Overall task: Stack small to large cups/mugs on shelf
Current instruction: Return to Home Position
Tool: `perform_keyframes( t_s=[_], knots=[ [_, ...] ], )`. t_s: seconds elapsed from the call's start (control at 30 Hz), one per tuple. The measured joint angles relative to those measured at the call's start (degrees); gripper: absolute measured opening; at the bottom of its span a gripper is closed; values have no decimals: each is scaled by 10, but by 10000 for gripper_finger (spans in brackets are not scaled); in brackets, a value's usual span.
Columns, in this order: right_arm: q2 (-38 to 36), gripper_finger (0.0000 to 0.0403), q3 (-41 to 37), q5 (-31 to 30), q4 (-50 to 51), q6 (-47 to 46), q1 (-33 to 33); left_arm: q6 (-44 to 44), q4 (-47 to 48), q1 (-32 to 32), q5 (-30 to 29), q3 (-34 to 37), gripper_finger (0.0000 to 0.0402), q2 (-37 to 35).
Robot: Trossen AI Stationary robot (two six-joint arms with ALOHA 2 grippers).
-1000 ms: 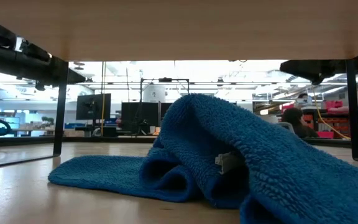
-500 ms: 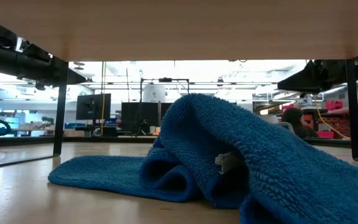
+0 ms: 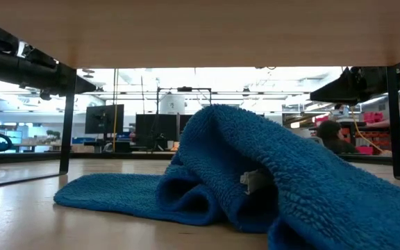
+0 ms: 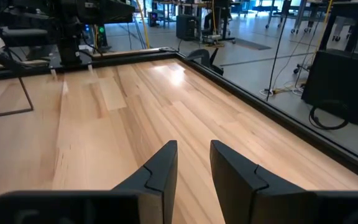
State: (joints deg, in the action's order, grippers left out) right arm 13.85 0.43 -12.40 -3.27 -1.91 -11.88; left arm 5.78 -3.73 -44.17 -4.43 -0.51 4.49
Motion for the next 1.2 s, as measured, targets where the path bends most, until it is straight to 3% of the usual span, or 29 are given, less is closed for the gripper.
perform_keyframes(
  t_s=[1.2],
  knots=[
    [0, 103, 0, 0, 0, 0, 0, 0, -1, 0, 1, 0, 28, 0]
  ],
)
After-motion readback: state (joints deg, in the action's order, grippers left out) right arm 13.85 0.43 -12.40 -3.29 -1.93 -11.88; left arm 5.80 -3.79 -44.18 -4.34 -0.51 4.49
